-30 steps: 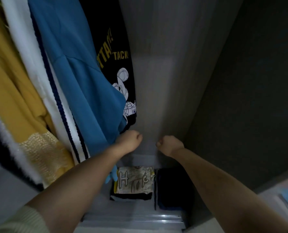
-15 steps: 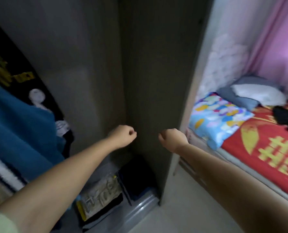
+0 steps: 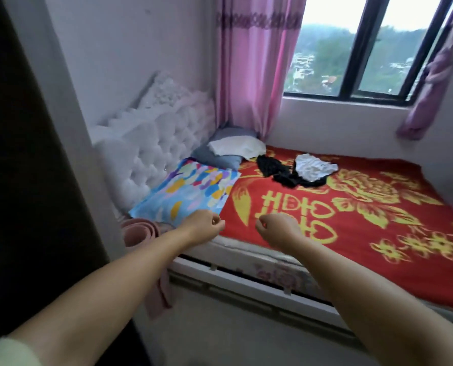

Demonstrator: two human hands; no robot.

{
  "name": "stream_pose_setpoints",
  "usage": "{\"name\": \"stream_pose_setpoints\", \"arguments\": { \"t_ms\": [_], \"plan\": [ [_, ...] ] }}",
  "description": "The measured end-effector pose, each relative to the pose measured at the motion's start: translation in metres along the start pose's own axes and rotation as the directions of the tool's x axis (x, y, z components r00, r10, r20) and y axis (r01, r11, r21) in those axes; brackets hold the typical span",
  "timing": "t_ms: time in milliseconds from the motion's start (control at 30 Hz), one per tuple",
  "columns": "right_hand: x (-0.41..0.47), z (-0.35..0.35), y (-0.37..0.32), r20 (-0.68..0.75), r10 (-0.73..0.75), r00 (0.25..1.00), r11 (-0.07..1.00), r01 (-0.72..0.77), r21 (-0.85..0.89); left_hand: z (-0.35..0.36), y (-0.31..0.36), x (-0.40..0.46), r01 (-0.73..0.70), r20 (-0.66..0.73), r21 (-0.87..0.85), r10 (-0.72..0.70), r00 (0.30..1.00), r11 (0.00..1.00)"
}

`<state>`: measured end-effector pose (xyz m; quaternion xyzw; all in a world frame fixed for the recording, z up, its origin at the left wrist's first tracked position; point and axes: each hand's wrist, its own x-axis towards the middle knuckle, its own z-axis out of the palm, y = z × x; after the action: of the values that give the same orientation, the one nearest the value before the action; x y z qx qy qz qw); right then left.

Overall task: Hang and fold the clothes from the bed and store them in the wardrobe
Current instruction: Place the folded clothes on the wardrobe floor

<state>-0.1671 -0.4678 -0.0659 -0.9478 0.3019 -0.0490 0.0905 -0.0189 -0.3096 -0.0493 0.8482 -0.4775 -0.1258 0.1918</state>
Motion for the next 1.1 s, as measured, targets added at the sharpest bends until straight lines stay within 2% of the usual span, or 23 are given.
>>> {"name": "stream_pose_setpoints", "arguments": {
  "t_ms": [133,300,500,667,800,933,1100],
  "plan": [
    [0.018,-0.019,0.100,-0.011,0.080,0.997,0.995,-0.079,0.057,0.036,0.067,0.074,-0.076,0.027,-0.015,0.077,0.997,0.997],
    [0.028,-0.039,0.208,-0.054,0.179,0.982,0.984,-0.177,0.030,0.075,0.147,0.152,-0.181,0.099,-0.046,0.185,0.978,0.982],
    [0.047,-0.044,0.302,-0.050,0.298,0.953,0.954,-0.295,0.059,0.120,0.205,0.226,-0.245,0.192,-0.047,0.249,0.949,0.968],
    [0.089,-0.019,0.346,-0.007,0.327,0.945,0.944,-0.326,0.050,0.149,0.211,0.291,-0.238,0.229,-0.031,0.239,0.944,0.971],
    [0.146,-0.012,0.369,-0.012,0.328,0.945,0.945,-0.328,0.016,0.158,0.208,0.358,-0.208,0.209,-0.054,0.215,0.954,0.977],
    [0.244,-0.012,0.413,0.006,0.327,0.945,0.945,-0.327,0.028,0.164,0.204,0.466,-0.210,0.223,-0.065,0.219,0.950,0.976],
    [0.347,-0.021,0.458,-0.031,0.400,0.916,0.916,-0.399,0.034,0.152,0.194,0.591,-0.171,0.263,-0.032,0.173,0.949,0.985]
  ]
}}
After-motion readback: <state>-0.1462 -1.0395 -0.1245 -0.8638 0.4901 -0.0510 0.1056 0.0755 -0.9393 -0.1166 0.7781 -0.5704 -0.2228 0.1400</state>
